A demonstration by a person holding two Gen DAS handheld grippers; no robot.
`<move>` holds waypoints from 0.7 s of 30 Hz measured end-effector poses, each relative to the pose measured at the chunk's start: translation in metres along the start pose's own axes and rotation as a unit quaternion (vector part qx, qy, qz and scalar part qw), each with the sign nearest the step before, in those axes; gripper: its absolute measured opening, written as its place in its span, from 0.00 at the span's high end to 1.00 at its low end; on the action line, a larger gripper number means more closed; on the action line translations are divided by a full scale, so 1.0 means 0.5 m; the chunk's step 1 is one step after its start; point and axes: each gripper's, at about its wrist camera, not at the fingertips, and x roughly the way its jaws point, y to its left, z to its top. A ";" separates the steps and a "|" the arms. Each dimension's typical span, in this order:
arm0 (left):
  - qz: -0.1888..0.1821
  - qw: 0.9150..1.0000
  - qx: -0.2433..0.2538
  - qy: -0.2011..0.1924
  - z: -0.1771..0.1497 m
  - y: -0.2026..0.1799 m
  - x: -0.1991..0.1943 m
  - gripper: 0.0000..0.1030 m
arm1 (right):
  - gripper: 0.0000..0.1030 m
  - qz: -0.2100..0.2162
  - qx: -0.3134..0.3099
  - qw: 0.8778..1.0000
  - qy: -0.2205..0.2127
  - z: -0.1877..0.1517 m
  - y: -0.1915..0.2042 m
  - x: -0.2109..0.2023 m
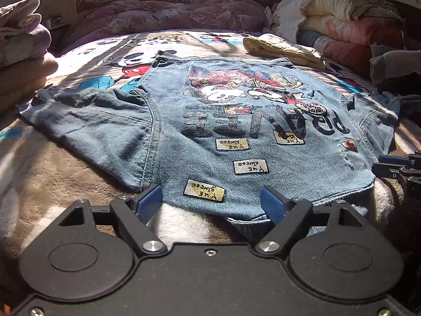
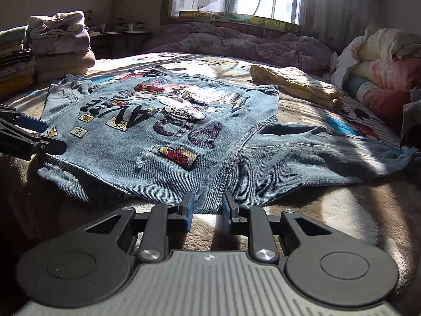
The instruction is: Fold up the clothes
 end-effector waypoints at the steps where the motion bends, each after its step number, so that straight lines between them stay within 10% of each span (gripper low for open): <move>1: 0.005 1.000 0.005 -0.014 0.000 -0.005 -0.007 0.20 | 0.76 0.002 0.004 1.000 -0.002 0.001 -0.003 -0.004; 12: -0.010 0.998 -0.034 -0.055 0.027 0.001 -0.018 0.19 | 0.75 -0.001 0.203 0.977 -0.060 -0.016 -0.128 -0.056; 21: -0.043 0.994 0.089 -0.045 0.042 -0.162 0.003 0.19 | 0.71 0.034 0.466 0.880 -0.090 -0.117 -0.300 -0.046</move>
